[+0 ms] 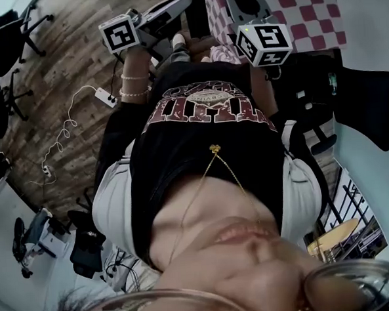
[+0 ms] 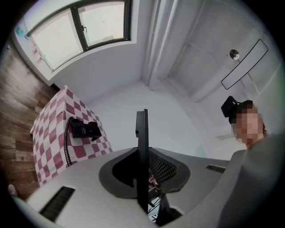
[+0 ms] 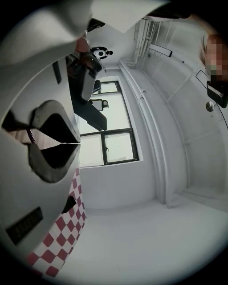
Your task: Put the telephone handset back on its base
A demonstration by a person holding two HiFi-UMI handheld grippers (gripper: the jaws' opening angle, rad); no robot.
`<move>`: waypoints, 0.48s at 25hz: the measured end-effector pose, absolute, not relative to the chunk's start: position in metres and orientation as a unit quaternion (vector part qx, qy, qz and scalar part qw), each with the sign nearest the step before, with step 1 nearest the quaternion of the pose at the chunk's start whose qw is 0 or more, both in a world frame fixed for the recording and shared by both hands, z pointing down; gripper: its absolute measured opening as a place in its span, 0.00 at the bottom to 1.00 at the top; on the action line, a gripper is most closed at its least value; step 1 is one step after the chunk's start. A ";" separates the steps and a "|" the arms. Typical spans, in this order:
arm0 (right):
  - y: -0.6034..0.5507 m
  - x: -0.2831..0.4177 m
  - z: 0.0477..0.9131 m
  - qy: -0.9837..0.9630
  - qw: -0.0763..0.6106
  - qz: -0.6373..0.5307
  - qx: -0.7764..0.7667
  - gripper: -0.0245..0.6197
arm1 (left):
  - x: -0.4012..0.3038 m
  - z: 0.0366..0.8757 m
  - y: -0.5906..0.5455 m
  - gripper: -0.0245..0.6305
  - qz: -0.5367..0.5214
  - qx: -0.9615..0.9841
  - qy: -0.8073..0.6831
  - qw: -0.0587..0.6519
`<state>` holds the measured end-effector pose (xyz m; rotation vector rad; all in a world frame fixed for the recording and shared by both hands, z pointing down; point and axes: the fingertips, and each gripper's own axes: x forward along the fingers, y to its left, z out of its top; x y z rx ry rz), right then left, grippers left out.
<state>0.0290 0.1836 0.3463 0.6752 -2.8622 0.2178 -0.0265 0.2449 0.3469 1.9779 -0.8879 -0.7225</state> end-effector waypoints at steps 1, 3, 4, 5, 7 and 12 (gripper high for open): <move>0.180 0.024 0.347 -0.965 0.096 0.074 0.231 0.07 | -0.032 0.347 0.241 0.15 -0.286 0.789 -0.350 0.417; 0.173 0.012 0.347 -0.964 0.097 0.074 0.237 0.07 | -0.043 0.348 0.232 0.15 -0.283 0.791 -0.343 0.419; 0.169 0.007 0.347 -0.963 0.098 0.073 0.239 0.07 | -0.048 0.348 0.228 0.15 -0.282 0.793 -0.340 0.421; 0.166 0.002 0.346 -0.963 0.097 0.073 0.241 0.07 | -0.051 0.348 0.224 0.15 -0.280 0.794 -0.337 0.421; 0.162 -0.004 0.345 -0.962 0.095 0.072 0.246 0.07 | -0.057 0.347 0.219 0.15 -0.275 0.798 -0.330 0.422; 0.151 -0.034 0.347 -0.958 0.097 0.072 0.261 0.07 | -0.085 0.348 0.205 0.15 -0.269 0.805 -0.312 0.427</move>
